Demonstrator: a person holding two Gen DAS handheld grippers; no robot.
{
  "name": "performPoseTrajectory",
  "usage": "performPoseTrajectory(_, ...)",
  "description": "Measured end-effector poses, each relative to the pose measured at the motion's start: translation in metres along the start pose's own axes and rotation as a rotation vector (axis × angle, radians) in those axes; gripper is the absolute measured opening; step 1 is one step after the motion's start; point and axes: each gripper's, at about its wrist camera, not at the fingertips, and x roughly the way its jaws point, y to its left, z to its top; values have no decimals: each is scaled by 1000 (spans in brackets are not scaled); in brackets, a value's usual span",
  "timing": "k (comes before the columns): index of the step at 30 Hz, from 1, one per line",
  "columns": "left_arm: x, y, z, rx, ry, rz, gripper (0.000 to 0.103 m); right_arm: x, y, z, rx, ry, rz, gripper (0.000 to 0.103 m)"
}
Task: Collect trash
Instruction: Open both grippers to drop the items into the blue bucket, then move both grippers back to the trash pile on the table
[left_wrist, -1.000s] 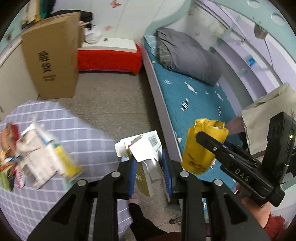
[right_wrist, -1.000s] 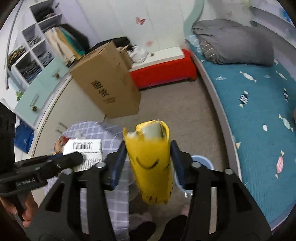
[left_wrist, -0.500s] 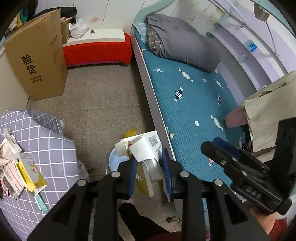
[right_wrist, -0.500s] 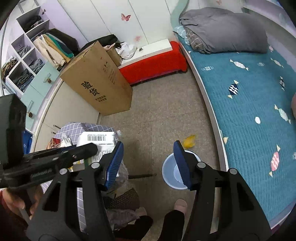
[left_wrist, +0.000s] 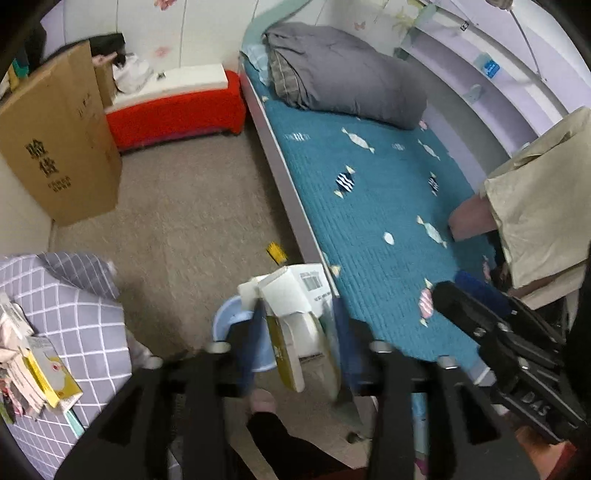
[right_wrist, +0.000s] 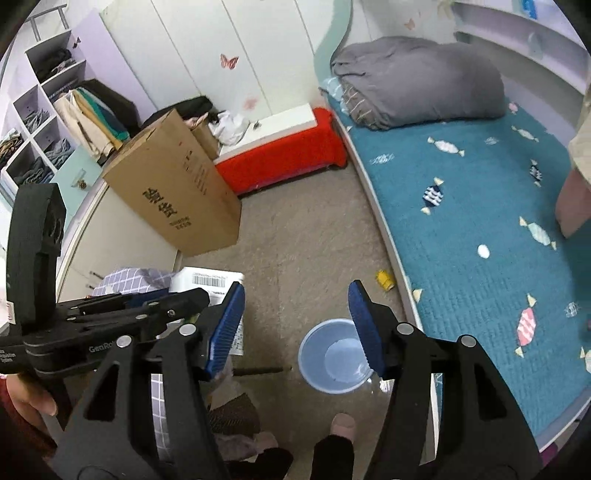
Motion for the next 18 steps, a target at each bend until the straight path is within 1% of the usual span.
performPoseTrajectory(1, 0, 1, 0, -6, -5, 0, 77, 0, -2, 1, 2, -2, -4, 60)
performPoseTrajectory(2, -1, 2, 0, -12, -9, 15, 78, -1, -3, 0, 4, -1, -4, 60)
performPoseTrajectory(4, -3, 5, -3, -14, -1, 15, 78, -1, -4, -1, 8, 2, -2, 60)
performPoseTrajectory(10, -24, 23, -20, -74, -36, 48, 78, 1, 9, -4, -14, 20, 24, 60)
performPoseTrajectory(13, -40, 37, -34, -113, -53, 65, 78, 3, 30, -8, -45, 33, 52, 60)
performPoseTrajectory(18, -72, 65, -63, -167, -95, 98, 78, 9, 77, -19, -115, 64, 114, 60)
